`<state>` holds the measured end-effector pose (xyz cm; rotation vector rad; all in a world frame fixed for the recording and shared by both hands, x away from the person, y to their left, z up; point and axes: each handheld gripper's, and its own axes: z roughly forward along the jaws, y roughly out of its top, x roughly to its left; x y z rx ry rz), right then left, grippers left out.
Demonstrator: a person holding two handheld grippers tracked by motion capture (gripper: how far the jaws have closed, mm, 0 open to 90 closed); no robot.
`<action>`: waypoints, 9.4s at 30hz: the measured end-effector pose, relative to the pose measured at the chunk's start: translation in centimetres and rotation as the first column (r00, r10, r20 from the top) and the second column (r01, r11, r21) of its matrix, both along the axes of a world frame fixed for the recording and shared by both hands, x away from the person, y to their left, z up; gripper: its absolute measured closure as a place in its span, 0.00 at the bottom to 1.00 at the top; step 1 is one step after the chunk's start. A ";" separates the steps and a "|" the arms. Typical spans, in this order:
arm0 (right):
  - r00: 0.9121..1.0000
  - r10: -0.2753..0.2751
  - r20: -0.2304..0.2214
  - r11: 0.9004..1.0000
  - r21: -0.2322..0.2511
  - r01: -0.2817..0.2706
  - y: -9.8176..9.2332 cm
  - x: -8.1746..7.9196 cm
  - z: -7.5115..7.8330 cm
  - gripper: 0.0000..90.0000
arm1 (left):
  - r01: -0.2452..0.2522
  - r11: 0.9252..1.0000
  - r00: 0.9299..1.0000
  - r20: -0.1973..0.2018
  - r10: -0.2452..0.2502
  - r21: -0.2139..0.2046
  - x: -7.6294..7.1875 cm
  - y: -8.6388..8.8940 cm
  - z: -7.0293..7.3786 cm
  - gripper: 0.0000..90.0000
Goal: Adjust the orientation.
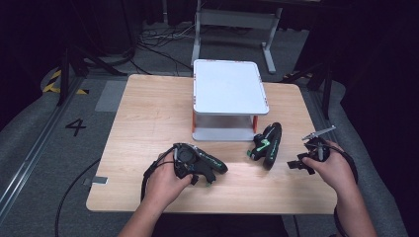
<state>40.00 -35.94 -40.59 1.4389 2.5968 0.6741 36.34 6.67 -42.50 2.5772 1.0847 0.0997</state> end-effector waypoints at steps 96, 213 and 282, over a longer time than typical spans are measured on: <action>0.999 -0.041 0.029 0.999 0.005 0.041 -1.4 -1.9 0.0 0.38 | 0.084 0.996 0.995 0.048 -0.082 -0.038 0.4 -5.3 6.6 0.55; 0.997 0.030 0.070 0.999 0.036 -0.032 1.9 -1.4 0.4 0.34 | -0.123 0.991 0.988 0.100 0.118 0.046 1.2 6.1 5.2 0.29; 0.950 -0.313 -0.011 0.950 -0.006 0.313 -0.4 -1.7 -0.6 0.63 | -0.137 0.988 0.988 0.075 0.132 0.067 3.1 4.4 4.0 0.33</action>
